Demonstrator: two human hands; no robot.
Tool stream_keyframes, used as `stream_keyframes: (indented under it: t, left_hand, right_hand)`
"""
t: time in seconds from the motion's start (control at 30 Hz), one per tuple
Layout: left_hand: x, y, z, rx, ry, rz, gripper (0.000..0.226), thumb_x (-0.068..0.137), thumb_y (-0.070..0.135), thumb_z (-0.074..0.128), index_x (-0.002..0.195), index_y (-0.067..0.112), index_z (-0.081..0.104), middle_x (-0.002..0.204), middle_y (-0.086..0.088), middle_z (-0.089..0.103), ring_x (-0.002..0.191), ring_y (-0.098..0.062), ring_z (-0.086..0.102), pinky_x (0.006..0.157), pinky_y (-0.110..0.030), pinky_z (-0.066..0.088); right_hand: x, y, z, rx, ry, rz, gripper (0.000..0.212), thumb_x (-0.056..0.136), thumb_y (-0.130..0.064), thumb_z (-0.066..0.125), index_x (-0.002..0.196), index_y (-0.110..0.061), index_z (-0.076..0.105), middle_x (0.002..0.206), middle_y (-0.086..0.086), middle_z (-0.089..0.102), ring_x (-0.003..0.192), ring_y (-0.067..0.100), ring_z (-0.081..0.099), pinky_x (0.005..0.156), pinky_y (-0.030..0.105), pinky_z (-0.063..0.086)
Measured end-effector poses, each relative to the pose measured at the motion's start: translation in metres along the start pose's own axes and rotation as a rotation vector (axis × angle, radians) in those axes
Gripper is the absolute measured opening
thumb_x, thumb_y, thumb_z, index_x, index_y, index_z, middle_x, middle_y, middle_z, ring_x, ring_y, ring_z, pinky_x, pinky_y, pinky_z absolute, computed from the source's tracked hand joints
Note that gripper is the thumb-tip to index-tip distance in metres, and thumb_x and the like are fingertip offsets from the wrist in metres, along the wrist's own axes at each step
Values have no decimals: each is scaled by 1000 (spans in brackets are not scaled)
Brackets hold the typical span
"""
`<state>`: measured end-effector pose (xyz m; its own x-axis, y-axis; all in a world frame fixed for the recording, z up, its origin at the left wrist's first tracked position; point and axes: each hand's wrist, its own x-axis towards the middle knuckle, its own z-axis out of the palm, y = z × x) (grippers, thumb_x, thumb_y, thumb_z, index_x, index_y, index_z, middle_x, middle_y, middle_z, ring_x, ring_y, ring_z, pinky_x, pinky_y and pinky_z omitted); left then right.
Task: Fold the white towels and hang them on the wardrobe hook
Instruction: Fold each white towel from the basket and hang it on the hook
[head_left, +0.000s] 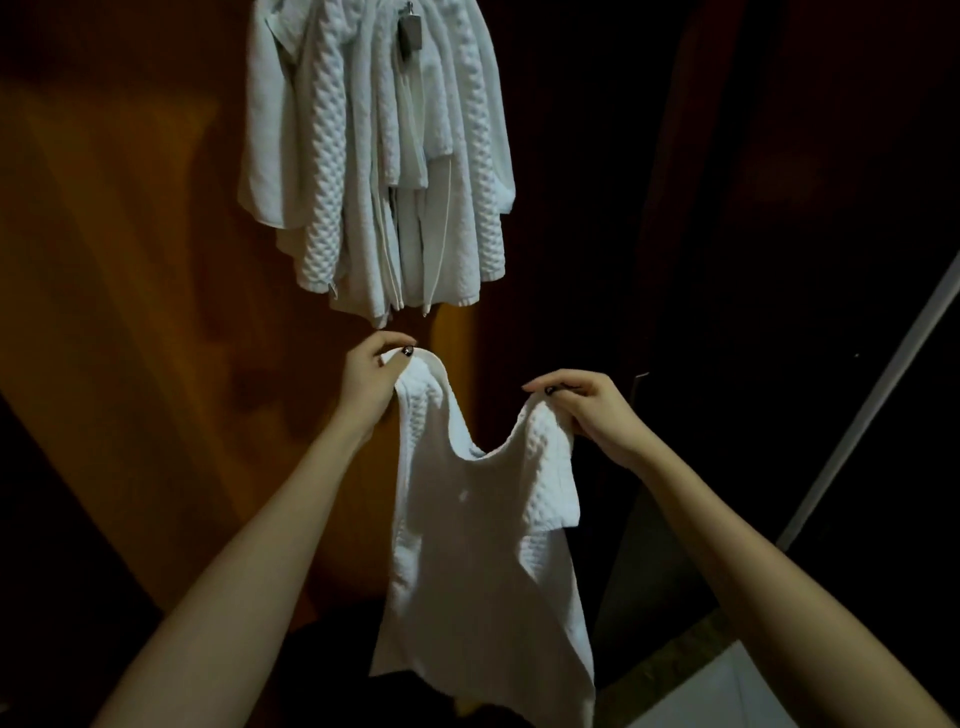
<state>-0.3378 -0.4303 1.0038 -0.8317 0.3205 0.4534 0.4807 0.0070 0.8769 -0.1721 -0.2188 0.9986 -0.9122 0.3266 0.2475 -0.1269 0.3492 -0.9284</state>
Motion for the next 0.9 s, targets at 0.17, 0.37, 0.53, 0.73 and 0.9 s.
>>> stream_keyframes:
  t: [0.17,0.37,0.53,0.73,0.9]
  left_hand:
    - [-17,7,17,19,-203,41,24,93,-6,46,93,7,67,92,8,65,80,12,58,70,-3,41]
    - [-28,14,34,18,-413,17,26,96,0,47,98,17,67,104,9,65,104,3,56,85,-7,43]
    - [-44,17,44,95,-548,43,44,78,27,77,115,29,52,119,20,50,110,14,44,86,-1,33]
    - [-69,-1,69,255,-430,92,71,72,30,79,128,28,35,121,17,30,106,3,36,76,-13,37]
    - [-57,-20,51,-24,-293,-26,32,85,1,66,104,24,56,114,1,57,92,-8,57,71,-11,45]
  right_hand:
    - [0,-11,-4,67,13,103,24,96,-2,49,97,-8,72,83,15,64,69,21,55,64,29,51]
    - [-3,-21,-8,-30,-222,138,28,87,3,63,113,-7,64,86,8,74,87,22,72,80,26,58]
    - [-3,-24,7,-149,2,-2,11,88,-4,68,98,0,69,73,4,73,69,14,72,63,19,55]
    - [0,-20,23,-155,168,-75,10,90,-10,67,81,-6,70,61,3,69,58,15,69,54,22,52]
    - [1,-15,20,-337,233,-109,27,88,-22,71,63,-25,61,52,-14,62,48,1,59,48,12,40]
